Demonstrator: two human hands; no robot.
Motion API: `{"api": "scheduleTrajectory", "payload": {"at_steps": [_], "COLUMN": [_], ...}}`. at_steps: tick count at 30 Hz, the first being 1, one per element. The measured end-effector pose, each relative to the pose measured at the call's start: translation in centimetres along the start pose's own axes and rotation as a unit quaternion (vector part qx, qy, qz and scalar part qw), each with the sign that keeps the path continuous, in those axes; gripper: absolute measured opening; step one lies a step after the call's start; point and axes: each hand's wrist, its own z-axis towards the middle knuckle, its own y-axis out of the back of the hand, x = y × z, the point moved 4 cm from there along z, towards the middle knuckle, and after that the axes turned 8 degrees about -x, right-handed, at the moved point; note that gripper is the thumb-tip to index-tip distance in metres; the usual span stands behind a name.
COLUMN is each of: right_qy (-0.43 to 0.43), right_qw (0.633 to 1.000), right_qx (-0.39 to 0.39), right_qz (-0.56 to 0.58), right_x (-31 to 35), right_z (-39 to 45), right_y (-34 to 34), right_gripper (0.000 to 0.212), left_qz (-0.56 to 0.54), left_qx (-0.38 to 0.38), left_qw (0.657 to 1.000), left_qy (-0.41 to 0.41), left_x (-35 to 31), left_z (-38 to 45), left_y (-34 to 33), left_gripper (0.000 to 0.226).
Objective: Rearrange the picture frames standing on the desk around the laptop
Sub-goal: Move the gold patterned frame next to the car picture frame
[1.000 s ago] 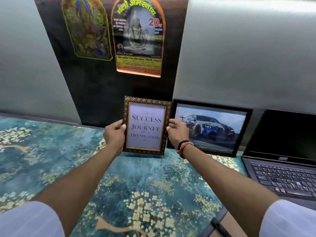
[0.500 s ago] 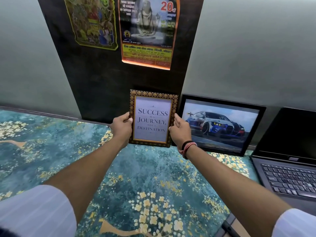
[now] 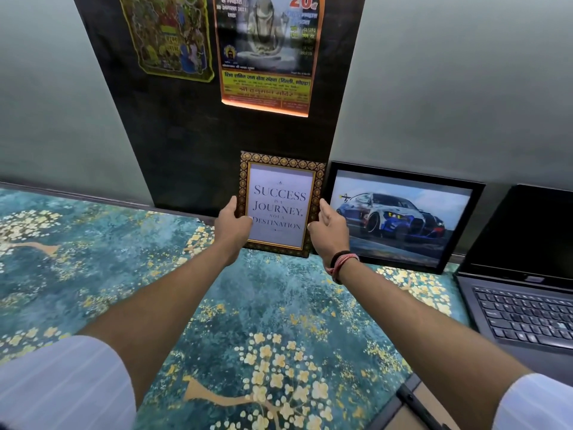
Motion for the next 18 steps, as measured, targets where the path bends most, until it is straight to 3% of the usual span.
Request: {"api": "scheduleTrajectory", "payload": {"at_steps": [5,8,12,18], "right_qy": [-0.020,-0.061,-0.081,-0.103], "right_qw": [0.997,0.988,0.976,0.964], "right_qx": [-0.006,-0.020,-0.042,-0.065], "right_qz": [0.069,0.141,0.197,0.235], "right_x": [-0.2,-1.1,-2.6,-6.1], "right_z": [-0.4,-0.8,-1.4,-1.2], "right_y": [2.3,5.2,11.4,27.5], "right_gripper": [0.047,0.035,0.051,0.045], "left_qz": [-0.039,-0.036,-0.070,-0.124], "left_qx": [-0.082,-0.050,-0.001,0.045], "left_qw": [0.996,0.998,0.997,0.991], "left_qy": [-0.001,0.001,0.014,0.032], "left_x": [-0.4,-0.7,-1.7,-3.8], "left_z": [-5.0,-8.2,-13.3,-22.9], "left_y": [-1.7,-4.4,-9.7,-22.3], "left_gripper": [0.064,0.056,0.043,0.017]}}
